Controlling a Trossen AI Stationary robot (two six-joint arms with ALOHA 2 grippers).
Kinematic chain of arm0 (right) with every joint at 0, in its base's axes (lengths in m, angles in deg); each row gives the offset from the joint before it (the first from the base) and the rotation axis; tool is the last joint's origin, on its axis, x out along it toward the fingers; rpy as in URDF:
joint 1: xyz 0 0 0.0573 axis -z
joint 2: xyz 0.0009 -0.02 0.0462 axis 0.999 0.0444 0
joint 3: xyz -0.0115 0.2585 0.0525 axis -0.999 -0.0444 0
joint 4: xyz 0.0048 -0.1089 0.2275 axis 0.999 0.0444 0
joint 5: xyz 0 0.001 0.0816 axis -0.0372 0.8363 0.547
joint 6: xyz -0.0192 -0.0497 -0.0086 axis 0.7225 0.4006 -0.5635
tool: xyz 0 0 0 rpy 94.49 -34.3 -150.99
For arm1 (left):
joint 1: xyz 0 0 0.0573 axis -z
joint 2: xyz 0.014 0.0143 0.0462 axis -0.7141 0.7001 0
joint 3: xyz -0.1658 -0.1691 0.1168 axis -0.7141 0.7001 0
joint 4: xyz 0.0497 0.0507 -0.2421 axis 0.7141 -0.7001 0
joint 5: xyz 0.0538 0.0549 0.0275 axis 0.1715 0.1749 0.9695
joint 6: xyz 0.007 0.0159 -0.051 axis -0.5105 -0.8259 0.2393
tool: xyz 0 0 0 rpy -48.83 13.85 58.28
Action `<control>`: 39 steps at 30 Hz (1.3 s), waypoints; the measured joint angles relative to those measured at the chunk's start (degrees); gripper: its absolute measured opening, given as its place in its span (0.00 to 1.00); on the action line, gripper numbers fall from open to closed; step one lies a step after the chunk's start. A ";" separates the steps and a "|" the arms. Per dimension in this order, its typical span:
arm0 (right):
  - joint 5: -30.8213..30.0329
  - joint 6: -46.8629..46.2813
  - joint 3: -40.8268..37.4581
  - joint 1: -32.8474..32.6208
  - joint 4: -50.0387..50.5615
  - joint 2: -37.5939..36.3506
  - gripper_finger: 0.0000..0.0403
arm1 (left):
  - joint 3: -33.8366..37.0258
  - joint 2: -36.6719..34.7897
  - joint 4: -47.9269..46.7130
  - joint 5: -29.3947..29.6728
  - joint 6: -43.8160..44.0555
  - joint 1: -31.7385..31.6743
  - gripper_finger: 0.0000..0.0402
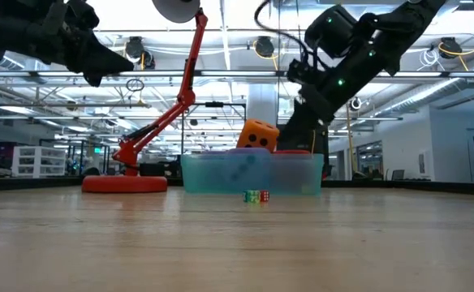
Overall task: Pick & Place Dice
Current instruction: Put the small dark green die into the blue bin
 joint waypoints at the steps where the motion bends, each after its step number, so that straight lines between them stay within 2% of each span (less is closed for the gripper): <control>1: 2.34 0.93 0.00 0.28 -0.49 -0.63 0.51 | 0.00 0.00 -0.25 -0.02 0.22 0.02 0.08; 5: 13.84 2.07 0.02 1.07 -2.25 -3.76 0.37 | 0.00 -0.01 -1.34 0.14 2.00 0.01 0.08; 8: 18.60 1.89 -0.05 1.03 -2.14 -6.54 0.25 | 0.00 0.24 -1.64 0.29 4.26 0.00 0.08; 10: 18.56 0.99 -1.20 0.82 -2.41 -8.69 0.17 | 0.00 0.37 -1.48 0.26 4.85 0.02 0.08; 12: 15.35 -0.89 -3.46 1.06 -3.30 -11.75 0.09 | 0.00 0.81 -1.87 0.21 5.02 0.02 0.08; 15: 13.90 -2.49 -8.24 2.91 -8.65 -17.53 0.02 | 0.00 2.52 -5.75 -0.96 3.21 0.59 0.08; 18: 15.30 -6.91 -14.11 4.05 -15.67 -23.68 0.02 | 0.04 6.24 -6.28 -1.07 3.65 2.21 0.08; 20: 15.36 -9.69 -17.20 3.53 -16.98 -27.22 0.01 | 0.02 9.31 -4.67 -0.61 4.97 4.70 0.08; 22: 14.50 -11.16 -19.76 2.01 -17.37 -28.94 0.00 | 0.02 13.23 -4.51 3.87 6.03 7.96 0.08; 25: 9.75 -11.50 -23.13 -1.93 -19.64 -29.06 0.01 | 0.02 21.36 -1.81 9.74 5.66 12.67 0.08; 31: 5.03 -11.77 -27.84 -7.38 -29.32 -28.70 0.00 | -1.78 32.28 12.99 12.03 10.38 22.11 0.08; 35: 0.24 -11.00 -30.57 -9.73 -33.35 -28.75 0.00 | -6.02 39.30 13.12 18.18 11.79 27.99 0.08; 39: 0.56 -12.71 -31.78 -10.05 -33.72 -28.75 0.00 | -11.05 47.26 14.08 22.11 13.69 31.67 0.08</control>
